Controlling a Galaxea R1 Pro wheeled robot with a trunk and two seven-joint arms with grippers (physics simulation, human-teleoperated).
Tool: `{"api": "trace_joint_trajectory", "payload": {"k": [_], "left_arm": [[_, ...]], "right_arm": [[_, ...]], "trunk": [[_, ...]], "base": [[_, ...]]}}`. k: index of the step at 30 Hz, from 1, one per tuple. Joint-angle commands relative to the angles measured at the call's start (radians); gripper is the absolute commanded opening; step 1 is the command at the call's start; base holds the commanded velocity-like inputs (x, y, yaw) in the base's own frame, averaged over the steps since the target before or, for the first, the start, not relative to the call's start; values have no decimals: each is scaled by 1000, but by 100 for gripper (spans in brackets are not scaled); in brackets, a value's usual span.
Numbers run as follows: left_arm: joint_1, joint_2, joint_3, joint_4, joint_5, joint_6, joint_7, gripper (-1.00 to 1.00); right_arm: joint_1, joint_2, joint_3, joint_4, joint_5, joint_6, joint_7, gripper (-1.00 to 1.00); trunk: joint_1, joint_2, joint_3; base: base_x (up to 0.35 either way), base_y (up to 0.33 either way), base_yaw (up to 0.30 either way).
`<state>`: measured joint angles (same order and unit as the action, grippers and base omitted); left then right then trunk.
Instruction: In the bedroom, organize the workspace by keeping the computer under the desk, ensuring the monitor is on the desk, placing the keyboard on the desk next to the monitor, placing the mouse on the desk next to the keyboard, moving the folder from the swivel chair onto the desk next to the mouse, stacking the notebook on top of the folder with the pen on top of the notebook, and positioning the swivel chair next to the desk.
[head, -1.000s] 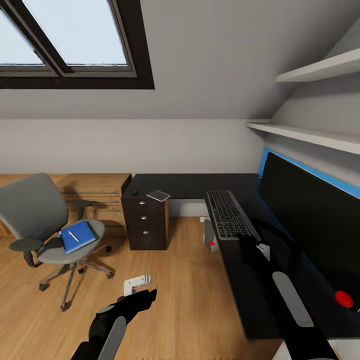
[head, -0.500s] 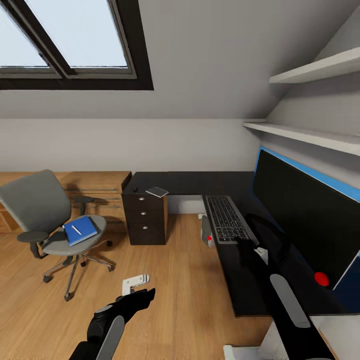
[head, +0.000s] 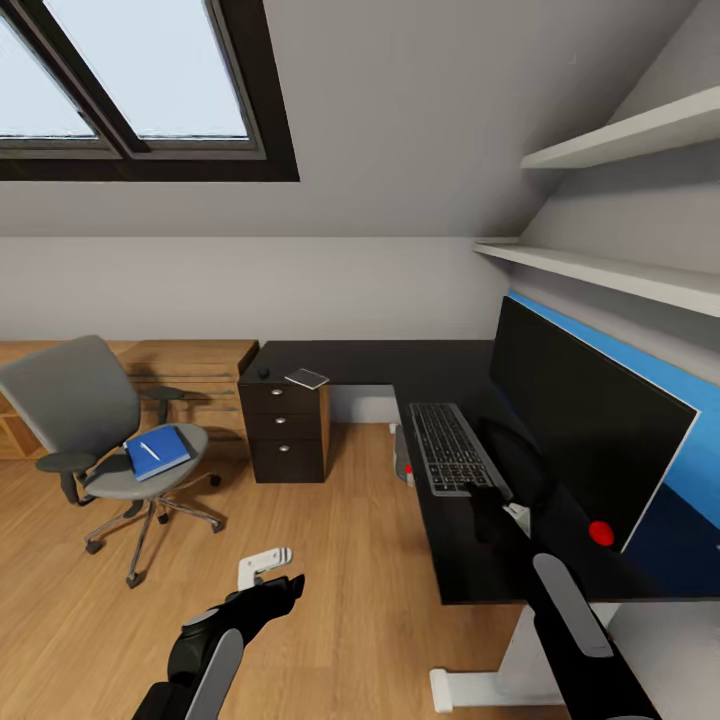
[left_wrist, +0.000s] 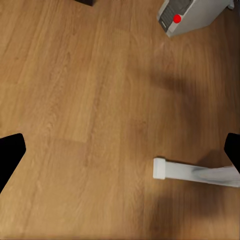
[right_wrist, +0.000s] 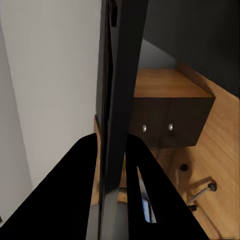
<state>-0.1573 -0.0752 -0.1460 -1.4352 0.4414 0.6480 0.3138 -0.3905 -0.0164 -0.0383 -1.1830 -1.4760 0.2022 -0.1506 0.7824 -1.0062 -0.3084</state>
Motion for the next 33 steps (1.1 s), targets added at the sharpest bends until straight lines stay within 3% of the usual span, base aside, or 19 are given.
{"api": "trace_joint_trajectory", "payload": {"k": [1,8,18,24,28,33], "left_arm": [[-1,0,2,-2,11,3,9,100],[-1,0,8,-2,11,2,8,100],[-1,0,8,-2,11,2,7,100],[-1,-1,8,-2,11,2,7,100],[-1,-1,8,-2,11,2,7,100],[0,-1,8,-2,11,2,7,100]], "right_arm": [[-1,5,-1,1,-8,4,-4,-100],[-1,30,0,13,-1,0,-4,-100],[-2,33,0,61,6,-55,-4,-100],[-3,37,3,91,8,-143,-4,-100],[-3,42,33,94,8,-151,-5,-100],[-4,41,37,112,15,-152,-6,-100]], "trunk": [[0,-1,-1],[0,-1,-1],[0,-1,-1],[0,-1,-1],[0,-1,-1],[0,-1,-1]], "base": [[-7,-6,0],[-2,-2,0],[0,0,0],[0,0,0],[33,0,0],[32,0,0]]}}
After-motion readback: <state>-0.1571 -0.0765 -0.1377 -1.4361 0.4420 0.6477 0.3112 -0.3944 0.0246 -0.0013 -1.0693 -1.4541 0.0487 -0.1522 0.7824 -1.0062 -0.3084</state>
